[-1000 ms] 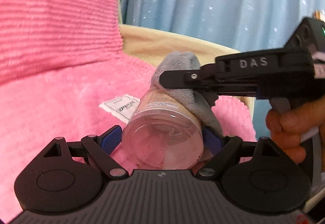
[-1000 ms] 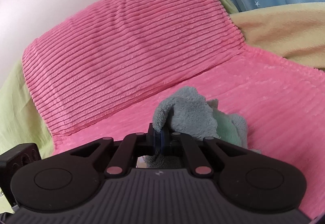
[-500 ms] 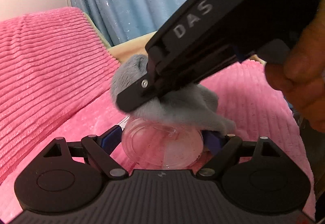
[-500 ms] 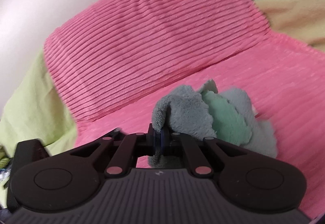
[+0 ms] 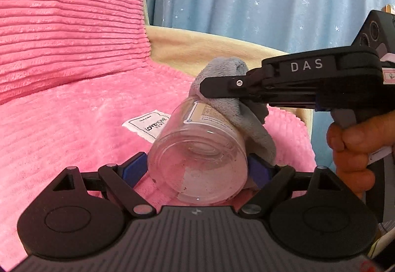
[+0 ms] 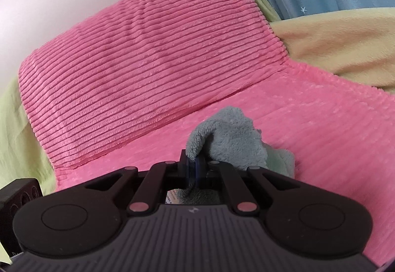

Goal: Clean container
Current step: 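Hold the jar with the left tool while the right tool wipes its base again, then hold the jar with the left tool while the right tool scrubs its base and rim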

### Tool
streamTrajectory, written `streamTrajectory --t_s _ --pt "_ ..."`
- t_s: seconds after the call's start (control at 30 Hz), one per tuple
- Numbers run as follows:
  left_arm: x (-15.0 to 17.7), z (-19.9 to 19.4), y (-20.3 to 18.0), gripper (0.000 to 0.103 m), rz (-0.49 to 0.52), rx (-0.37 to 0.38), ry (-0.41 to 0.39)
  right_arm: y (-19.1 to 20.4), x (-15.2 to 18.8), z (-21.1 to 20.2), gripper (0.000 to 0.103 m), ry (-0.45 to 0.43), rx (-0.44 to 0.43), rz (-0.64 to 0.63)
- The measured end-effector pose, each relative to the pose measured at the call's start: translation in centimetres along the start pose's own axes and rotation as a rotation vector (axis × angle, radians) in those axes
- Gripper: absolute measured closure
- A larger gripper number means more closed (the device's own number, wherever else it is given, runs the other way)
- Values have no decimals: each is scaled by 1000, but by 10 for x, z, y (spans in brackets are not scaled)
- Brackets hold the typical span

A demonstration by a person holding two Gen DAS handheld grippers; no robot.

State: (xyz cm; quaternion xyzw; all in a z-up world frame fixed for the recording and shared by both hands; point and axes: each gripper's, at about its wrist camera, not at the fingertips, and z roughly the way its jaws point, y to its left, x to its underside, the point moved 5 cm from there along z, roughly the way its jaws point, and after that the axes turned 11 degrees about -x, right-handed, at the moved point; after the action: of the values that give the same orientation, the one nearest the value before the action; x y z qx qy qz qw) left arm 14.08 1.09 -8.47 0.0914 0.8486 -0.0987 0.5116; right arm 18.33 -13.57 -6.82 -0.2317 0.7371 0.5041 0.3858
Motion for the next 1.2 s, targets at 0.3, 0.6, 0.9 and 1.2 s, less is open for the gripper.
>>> streamTrajectory --t_s 0.3,0.6,0.9,1.2 --pt "8 -7 -40 18 323 -117 -78 -8 -9 25 101 26 -24 -21" --pt "10 -8 -45 18 359 -111 -93 -26 -17 7 101 -77 115 -12" --pt "9 -4 -38 18 319 -95 -77 -24 -16 8 101 -68 116 -36" --pt "9 0 -38 18 314 -99 -59 -23 -15 7 101 -68 112 -35"
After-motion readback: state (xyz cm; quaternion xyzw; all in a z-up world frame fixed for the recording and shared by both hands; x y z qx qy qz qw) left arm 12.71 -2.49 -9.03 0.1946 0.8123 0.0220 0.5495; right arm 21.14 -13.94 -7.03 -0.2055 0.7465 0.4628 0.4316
